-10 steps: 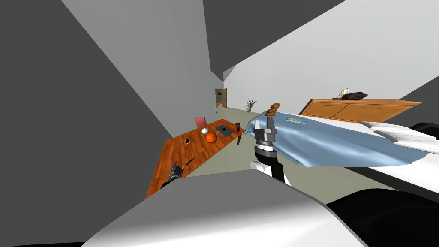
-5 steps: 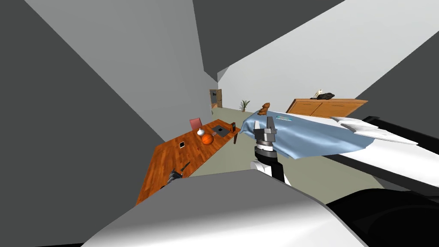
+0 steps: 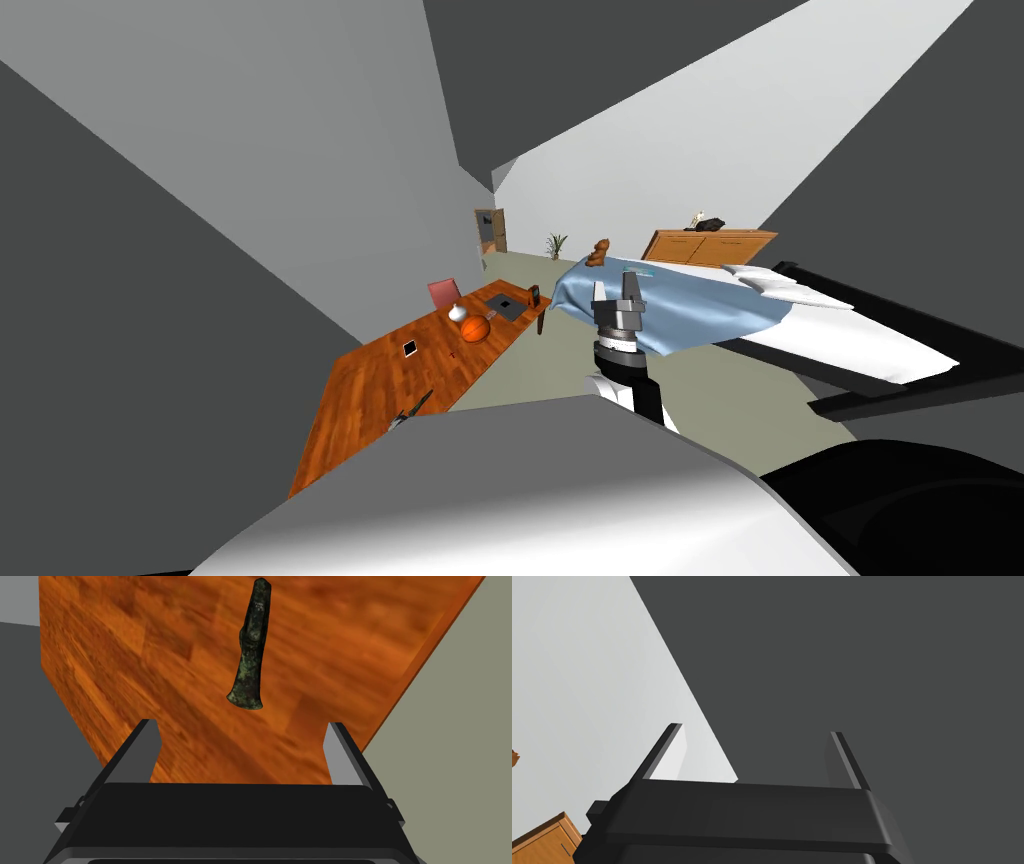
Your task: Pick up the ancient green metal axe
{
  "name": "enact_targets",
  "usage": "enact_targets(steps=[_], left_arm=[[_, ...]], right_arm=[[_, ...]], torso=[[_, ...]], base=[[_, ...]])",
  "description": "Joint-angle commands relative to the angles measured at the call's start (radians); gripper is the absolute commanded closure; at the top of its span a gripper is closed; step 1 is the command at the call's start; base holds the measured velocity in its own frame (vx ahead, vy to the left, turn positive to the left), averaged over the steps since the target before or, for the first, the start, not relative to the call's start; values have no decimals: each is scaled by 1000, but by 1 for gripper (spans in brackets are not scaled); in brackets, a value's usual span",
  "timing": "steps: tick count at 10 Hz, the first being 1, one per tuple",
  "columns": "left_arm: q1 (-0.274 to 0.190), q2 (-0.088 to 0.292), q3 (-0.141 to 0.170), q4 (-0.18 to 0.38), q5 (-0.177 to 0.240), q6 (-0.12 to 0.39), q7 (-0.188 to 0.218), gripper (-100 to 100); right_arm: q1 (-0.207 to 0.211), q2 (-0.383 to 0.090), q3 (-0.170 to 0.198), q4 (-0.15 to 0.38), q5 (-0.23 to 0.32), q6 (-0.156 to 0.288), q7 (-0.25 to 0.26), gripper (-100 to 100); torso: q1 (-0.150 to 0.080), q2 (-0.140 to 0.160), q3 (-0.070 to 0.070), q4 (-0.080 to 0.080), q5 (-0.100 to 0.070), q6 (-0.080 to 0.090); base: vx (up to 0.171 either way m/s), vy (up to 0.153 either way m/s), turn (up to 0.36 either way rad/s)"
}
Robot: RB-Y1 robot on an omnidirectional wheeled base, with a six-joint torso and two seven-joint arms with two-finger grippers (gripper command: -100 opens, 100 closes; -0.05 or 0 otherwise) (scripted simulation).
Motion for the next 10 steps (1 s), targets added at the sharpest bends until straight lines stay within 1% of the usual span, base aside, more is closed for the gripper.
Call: enact_targets(steps=[1,2,3,4,5,6,7,8,10], left_arm=[[-11,31,-7,50,44,48,24,-100],[-11,31,-7,63,44,48,24,-100],[-25,46,-9,104,68,77,34,-100],[-25,46,-9,107,68,77,34,-100],[-38,60,-10,148,90,104,44,-100],[-38,60,-10,148,90,104,44,-100],[-50,74,-12,187,110,132,54,-100],[-50,74,-12,187,110,132,54,-100],[-74,101,-17,256,145,183,72,-100]], right_arm=[[0,0,0,0,0,0,0,0],[0,0,0,0,0,0,0,0],[0,0,0,0,0,0,0,0],[0,0,0,0,0,0,0,0],[0,0,0,0,0,0,0,0],[0,0,0,0,0,0,0,0],[0,0,0,0,0,0,0,0],[0,0,0,0,0,0,0,0],[0,0,0,0,0,0,0,0]], torso=[[0,0,0,0,0,0],[1,-1,0,0,0,0],[1,0,0,0,0,-1],[1,0,0,0,0,0],[1,0,0,0,0,-1],[1,0,0,0,0,0],[1,0,0,0,0,-1],[0,0,0,0,0,0],[1,0,0,0,0,0]], base=[[37,14,-289],[28,25,-100],[28,23,-142],[19,19,-117],[18,18,-172],[17,18,-101],[24,17,-194],[17,22,-83],[25,34,-215]])
